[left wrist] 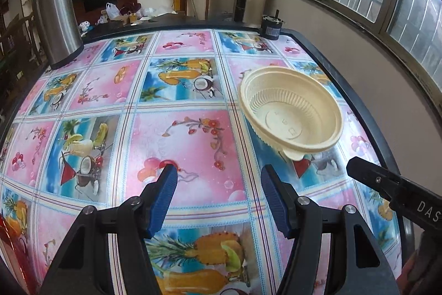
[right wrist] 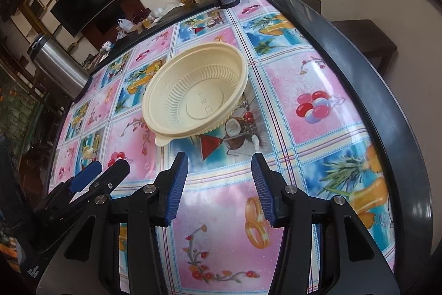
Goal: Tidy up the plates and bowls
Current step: 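Grasp the rim of the cream strainer bowl with the left gripper, then lift the cream strainer bowl and carry it over the plate stack, then lower the strainer bowl into the white bowls and open the left gripper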
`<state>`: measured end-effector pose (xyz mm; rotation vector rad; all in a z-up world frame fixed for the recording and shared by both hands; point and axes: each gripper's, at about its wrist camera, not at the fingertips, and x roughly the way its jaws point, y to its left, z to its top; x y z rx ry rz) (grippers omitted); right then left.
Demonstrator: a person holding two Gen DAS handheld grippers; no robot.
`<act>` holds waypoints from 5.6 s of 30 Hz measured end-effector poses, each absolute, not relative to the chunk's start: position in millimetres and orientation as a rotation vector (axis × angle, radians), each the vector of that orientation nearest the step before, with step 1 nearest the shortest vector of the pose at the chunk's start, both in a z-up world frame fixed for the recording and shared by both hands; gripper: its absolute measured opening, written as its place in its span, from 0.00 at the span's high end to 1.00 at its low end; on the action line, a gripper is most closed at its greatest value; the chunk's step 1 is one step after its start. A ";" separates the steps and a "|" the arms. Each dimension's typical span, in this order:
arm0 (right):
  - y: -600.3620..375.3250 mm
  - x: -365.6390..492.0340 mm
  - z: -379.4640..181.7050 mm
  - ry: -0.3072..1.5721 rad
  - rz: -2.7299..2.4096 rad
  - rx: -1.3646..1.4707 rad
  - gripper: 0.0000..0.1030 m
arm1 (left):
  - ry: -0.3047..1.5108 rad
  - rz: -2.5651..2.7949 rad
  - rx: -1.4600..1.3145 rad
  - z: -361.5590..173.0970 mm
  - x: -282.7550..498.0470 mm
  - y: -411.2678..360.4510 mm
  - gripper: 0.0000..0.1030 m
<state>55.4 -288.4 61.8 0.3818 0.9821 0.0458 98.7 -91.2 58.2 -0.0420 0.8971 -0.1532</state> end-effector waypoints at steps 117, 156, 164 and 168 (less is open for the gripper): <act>65.7 -85.2 109.2 0.949 0.602 -0.010 0.77 | 0.871 0.309 -0.180 85.0 -97.8 192.4 0.78; 98.0 -67.1 80.3 1.022 0.628 0.025 0.68 | 0.854 0.363 -0.234 61.7 -101.6 231.9 0.66; 68.6 -76.5 81.9 1.017 0.629 0.098 0.65 | 0.712 0.415 -0.206 85.8 -122.7 227.5 0.33; 48.3 -81.8 78.4 1.015 0.609 0.137 0.65 | 0.691 0.404 -0.201 96.8 -128.5 220.5 0.21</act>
